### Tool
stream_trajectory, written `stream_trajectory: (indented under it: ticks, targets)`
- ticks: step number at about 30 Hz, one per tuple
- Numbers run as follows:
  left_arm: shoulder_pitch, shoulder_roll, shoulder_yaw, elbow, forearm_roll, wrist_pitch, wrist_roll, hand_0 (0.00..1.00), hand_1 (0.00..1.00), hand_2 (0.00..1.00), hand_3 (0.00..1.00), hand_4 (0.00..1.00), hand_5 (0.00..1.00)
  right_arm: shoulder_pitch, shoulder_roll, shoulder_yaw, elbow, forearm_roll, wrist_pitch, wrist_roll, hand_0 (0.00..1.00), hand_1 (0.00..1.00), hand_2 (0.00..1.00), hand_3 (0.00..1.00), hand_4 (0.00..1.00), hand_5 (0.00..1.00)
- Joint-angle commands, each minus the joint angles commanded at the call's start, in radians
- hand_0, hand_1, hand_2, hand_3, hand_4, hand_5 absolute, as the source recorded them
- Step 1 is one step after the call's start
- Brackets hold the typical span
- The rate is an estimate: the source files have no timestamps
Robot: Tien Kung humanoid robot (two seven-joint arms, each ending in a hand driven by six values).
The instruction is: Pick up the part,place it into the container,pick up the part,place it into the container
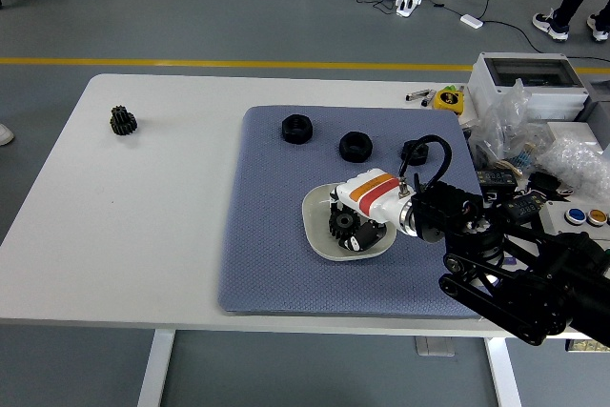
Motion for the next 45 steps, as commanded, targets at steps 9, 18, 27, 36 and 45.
stream_trajectory:
  ticks: [9,18,27,36,45]
  targets:
    - [0.002,0.0,-0.007,-0.001,0.008,-0.006,0.002,0.672,0.638,0.637,0.592,0.644,0.586,-0.009,-0.004,0.011,0.001,0.011,-0.039,0.012,0.33,0.543,0.842,0.973,0.954,0.369]
    - [0.0,0.001,-0.017,0.0,0.021,-0.008,0.003,0.672,0.639,0.637,0.592,0.644,0.586,-0.011,-0.043,0.102,0.066,-0.018,-0.002,-0.024,0.329,0.55,0.844,0.974,0.963,0.374]
    - [-0.001,-0.002,-0.003,-0.003,0.005,-0.006,0.001,0.671,0.643,0.636,0.593,0.645,0.586,0.009,-0.066,0.182,-0.034,0.026,-0.066,-0.02,0.32,0.514,0.775,0.848,0.95,0.409]
    - [0.0,-0.004,-0.005,-0.003,0.004,-0.007,-0.002,0.672,0.64,0.638,0.593,0.645,0.586,0.04,-0.094,0.148,-0.13,0.065,-0.072,-0.014,0.291,0.489,0.706,0.637,0.938,0.418]
    - [0.002,-0.009,-0.007,-0.004,0.01,-0.006,-0.002,0.671,0.638,0.638,0.592,0.643,0.588,0.027,-0.103,0.126,-0.173,0.088,-0.041,-0.009,0.282,0.476,0.659,0.574,0.93,0.428]
